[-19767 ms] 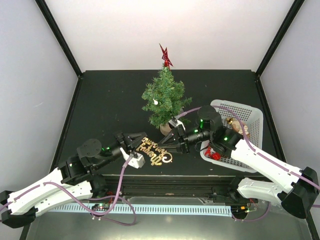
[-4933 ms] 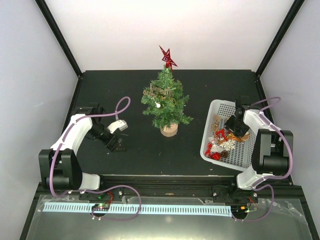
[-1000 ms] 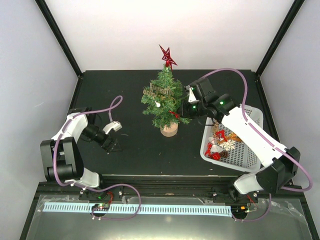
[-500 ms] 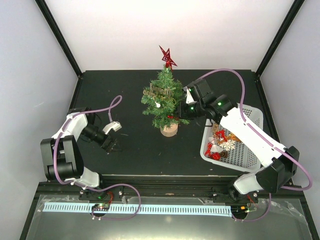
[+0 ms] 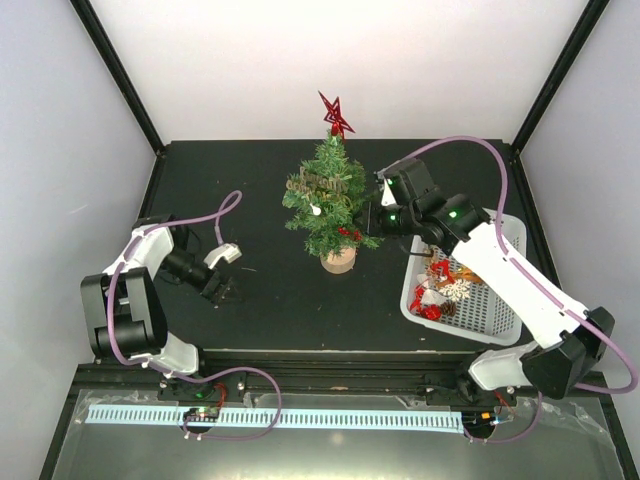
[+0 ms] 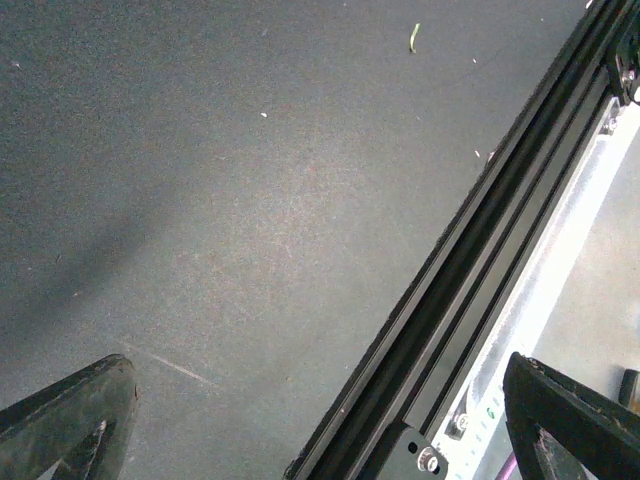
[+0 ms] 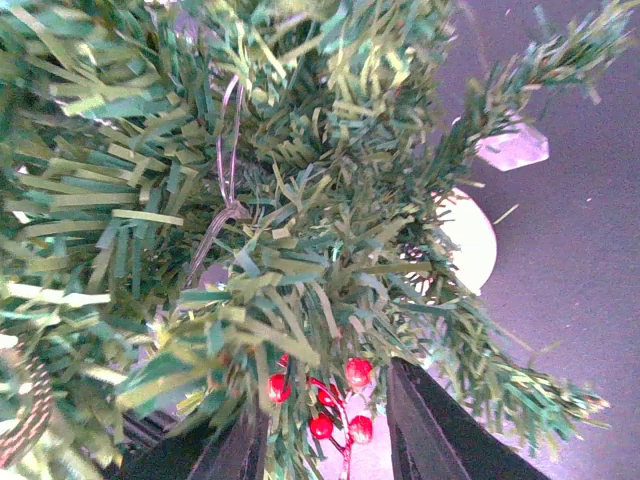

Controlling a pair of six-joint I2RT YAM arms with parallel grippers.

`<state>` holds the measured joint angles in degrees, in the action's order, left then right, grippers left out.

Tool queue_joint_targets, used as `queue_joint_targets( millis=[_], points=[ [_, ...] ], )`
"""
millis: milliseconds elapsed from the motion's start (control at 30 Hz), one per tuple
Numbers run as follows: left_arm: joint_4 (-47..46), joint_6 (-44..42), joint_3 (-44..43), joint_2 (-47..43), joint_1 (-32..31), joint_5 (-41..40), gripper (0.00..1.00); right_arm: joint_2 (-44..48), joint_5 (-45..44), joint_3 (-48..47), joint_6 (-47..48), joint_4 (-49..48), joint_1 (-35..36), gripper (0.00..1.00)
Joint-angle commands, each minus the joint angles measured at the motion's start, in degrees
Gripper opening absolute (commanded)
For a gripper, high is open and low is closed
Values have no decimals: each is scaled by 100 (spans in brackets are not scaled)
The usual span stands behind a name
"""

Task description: Decorate the small christmas tree

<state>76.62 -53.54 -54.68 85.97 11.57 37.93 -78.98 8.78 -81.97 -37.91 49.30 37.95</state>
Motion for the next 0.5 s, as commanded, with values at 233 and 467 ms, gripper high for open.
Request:
queue_joint_targets(
  millis=[233,467],
  points=[
    [169,-210,-26,115,108,221,99,415,-600,102,49,426,19,2],
    [173,-232,-30,115,140,218,99,361,-1172,577,-476,1289,-653,10]
  ],
)
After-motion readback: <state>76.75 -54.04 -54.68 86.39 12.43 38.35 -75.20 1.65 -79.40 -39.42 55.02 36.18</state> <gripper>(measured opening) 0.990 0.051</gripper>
